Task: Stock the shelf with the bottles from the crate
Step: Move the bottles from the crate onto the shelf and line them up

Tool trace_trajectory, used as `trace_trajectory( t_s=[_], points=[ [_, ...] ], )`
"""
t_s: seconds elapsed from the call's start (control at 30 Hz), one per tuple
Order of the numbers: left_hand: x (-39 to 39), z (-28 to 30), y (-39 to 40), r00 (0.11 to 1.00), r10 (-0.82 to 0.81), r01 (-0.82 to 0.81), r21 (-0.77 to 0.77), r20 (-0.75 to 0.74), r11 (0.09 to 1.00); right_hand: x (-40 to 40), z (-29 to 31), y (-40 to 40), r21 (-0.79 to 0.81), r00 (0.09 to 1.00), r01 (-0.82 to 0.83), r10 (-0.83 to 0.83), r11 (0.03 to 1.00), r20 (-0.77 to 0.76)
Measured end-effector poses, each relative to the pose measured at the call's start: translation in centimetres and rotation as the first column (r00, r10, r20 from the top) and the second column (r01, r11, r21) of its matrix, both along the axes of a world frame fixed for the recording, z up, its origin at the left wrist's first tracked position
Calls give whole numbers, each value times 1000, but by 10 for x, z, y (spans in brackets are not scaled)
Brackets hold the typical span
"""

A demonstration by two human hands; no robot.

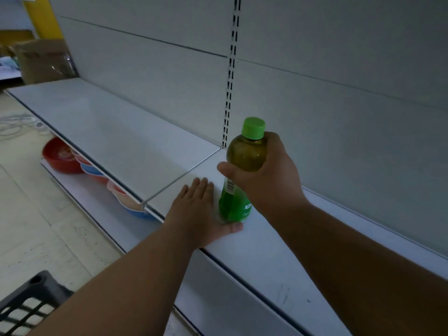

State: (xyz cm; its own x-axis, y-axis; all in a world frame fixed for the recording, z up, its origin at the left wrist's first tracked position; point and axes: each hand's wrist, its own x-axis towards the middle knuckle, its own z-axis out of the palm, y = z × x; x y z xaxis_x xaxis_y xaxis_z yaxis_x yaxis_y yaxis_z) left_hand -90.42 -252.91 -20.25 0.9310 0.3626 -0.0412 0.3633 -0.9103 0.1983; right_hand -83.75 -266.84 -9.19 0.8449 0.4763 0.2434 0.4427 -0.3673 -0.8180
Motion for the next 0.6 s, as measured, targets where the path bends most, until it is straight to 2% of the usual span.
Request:
trace_trajectory(
  t_s=[0.27, 0.6],
  points=[
    [1, -4, 0, 999, -15, 17, 36, -50, 999, -2, -18, 10, -89, 995, 99, -97, 991, 31],
    [1, -4, 0, 998, -2, 4, 47, -56, 999, 84, -11, 65, -217, 973, 208, -177, 954, 151]
  ],
)
